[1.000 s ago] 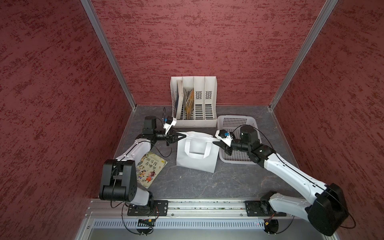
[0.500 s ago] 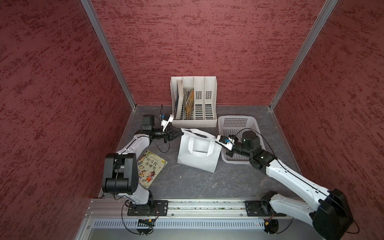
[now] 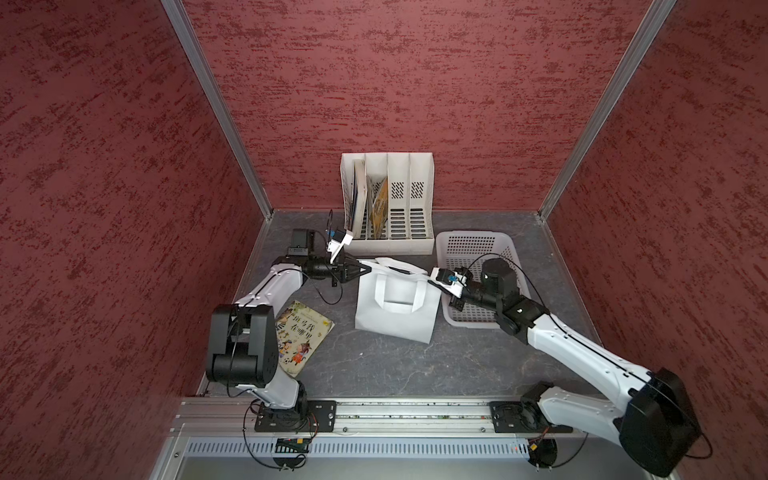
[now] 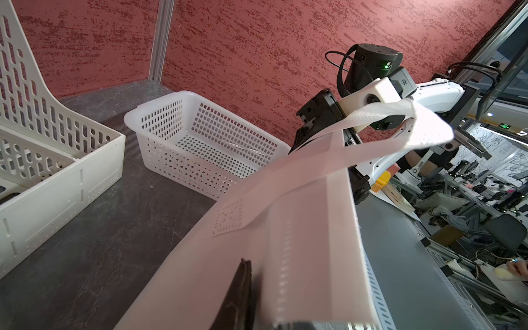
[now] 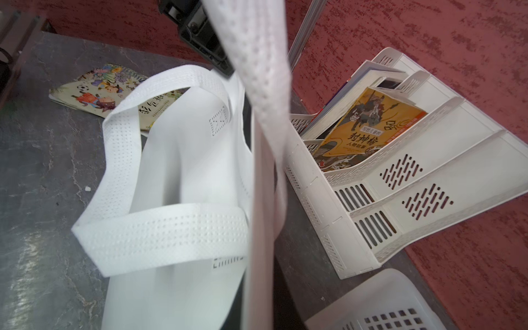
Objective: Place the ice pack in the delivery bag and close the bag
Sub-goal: Close the delivery bag at the center of the board.
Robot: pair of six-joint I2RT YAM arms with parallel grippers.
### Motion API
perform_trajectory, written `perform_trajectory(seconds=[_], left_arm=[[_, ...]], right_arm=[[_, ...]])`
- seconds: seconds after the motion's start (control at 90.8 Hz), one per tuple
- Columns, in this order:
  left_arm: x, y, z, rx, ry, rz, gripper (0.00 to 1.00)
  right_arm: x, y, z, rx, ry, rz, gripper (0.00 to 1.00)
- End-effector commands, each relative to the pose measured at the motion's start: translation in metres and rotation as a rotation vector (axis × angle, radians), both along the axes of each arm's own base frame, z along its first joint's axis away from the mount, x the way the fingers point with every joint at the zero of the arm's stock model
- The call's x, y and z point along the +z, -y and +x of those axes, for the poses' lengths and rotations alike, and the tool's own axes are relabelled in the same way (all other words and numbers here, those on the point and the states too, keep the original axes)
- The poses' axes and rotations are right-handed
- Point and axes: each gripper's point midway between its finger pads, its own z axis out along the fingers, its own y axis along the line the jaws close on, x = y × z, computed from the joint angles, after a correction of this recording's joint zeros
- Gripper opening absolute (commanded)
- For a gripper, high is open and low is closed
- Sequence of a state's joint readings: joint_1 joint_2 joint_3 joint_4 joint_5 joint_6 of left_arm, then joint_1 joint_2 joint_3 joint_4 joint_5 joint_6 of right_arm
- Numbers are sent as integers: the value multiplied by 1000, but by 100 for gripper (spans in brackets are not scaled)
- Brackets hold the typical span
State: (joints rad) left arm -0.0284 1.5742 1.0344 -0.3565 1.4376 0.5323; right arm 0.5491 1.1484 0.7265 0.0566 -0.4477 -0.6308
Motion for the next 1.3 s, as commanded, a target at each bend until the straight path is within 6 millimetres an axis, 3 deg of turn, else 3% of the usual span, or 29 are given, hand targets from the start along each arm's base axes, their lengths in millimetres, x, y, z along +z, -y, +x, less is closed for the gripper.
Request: perform_trajectory(seconds=[0.0, 0.353, 0.992, 1.069, 1.201, 1.289], left_arm=[[4, -1, -1, 4, 21, 10, 16], [2, 2, -3, -6, 4, 16, 16], [0, 4, 2, -23, -60, 17, 16], [0, 5, 2, -24, -63, 19, 16], [1, 5, 3, -24, -66, 20, 19], [4, 4, 2, -24, -64, 19, 21]], right_arm=[[6, -8, -4, 48, -6, 18, 22], [21, -17, -1, 75, 22, 56, 37], [35, -16, 8, 25, 125, 81, 40], [34, -15, 7, 18, 129, 81, 37], [28, -12, 6, 13, 116, 68, 14], [21, -11, 5, 17, 131, 38, 6]])
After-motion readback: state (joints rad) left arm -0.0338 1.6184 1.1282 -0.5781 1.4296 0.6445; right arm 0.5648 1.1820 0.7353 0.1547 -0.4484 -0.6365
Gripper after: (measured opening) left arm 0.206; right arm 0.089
